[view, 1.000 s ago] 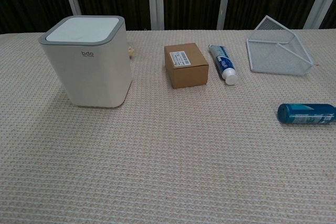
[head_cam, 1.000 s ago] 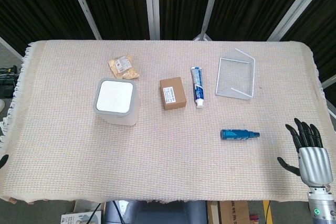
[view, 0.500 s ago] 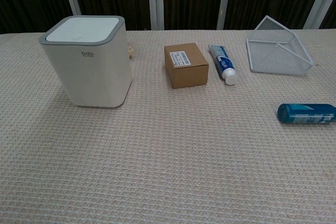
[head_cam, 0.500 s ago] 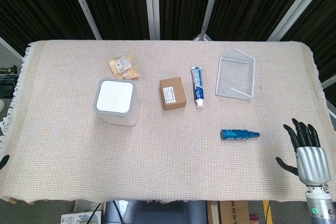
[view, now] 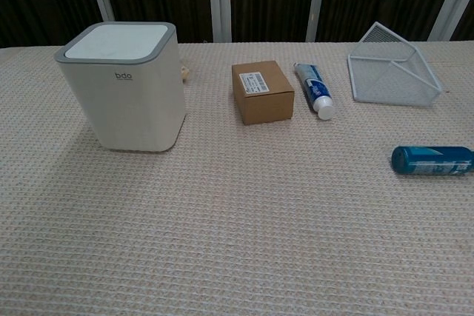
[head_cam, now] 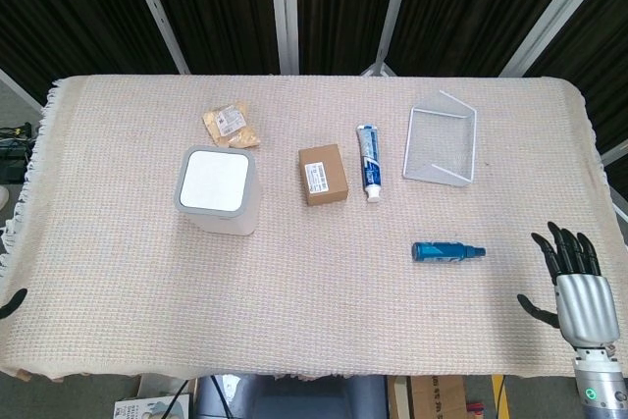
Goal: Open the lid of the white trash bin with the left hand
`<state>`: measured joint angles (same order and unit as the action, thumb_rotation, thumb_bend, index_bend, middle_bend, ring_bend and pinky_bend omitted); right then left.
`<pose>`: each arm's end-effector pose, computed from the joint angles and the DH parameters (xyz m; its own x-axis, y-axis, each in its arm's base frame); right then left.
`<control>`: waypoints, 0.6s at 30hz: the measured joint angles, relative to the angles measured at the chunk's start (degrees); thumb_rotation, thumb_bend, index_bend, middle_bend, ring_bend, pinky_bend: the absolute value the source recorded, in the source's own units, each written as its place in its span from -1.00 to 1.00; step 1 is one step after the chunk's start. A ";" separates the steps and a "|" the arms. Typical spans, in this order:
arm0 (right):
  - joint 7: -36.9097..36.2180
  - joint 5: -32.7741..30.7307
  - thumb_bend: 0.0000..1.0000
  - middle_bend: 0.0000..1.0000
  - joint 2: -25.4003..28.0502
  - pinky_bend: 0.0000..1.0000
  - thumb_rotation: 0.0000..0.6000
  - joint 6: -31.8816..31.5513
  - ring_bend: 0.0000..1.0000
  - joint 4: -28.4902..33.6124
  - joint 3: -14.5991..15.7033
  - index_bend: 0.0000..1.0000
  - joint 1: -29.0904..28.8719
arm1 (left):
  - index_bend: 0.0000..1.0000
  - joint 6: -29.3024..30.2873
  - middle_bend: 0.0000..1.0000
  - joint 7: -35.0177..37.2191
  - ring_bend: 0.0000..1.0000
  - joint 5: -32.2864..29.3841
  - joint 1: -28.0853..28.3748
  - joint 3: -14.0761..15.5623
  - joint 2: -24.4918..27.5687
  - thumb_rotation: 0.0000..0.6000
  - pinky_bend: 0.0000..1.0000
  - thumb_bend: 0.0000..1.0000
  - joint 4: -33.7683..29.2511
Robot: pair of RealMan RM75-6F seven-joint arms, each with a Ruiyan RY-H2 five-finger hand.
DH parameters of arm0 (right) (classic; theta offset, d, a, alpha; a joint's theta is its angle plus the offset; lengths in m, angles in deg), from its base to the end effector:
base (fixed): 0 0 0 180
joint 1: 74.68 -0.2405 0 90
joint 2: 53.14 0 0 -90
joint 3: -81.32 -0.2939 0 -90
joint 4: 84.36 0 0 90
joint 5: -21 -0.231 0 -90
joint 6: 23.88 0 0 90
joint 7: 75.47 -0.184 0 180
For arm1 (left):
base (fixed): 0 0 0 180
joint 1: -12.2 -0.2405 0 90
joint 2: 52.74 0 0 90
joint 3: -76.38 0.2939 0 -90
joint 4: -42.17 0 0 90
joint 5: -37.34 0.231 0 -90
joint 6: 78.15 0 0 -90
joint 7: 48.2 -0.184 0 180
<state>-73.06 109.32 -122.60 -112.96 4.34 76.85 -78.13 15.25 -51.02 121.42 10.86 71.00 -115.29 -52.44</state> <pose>-0.3492 -0.2230 0.1425 0.4052 0.0851 0.9102 -0.9126 -0.0214 0.4083 -0.3600 0.1942 0.1966 0.4367 -0.1370 0.8891 0.8981 0.1236 -0.4221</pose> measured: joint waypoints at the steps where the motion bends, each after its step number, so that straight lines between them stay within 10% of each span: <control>1: 0.02 -0.04 -0.72 -1.00 -0.03 -0.91 1.00 0.03 -0.90 0.00 -0.01 -0.69 -0.01 | -0.63 -0.23 -0.66 0.45 -0.88 0.14 0.20 -0.03 -0.01 1.00 -0.85 -0.48 0.08; 10: 0.79 -0.42 -0.71 -1.00 -0.41 -0.91 1.00 0.71 -0.90 -0.08 0.09 -0.69 -0.17 | -0.64 -7.43 -0.66 3.79 -0.87 3.16 5.81 -0.63 3.42 1.00 -0.78 -0.48 -1.53; 18: 2.03 -0.82 -0.72 -1.00 -1.15 -0.91 1.00 1.17 -0.89 0.09 0.09 -0.69 -0.37 | -0.66 -20.32 -0.03 0.13 -0.13 3.06 17.54 -5.21 8.26 1.00 0.11 -0.40 -9.65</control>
<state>-71.03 108.49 -123.75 -111.79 4.43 76.94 -78.49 -5.08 -50.89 124.48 28.40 65.78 -107.03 -62.09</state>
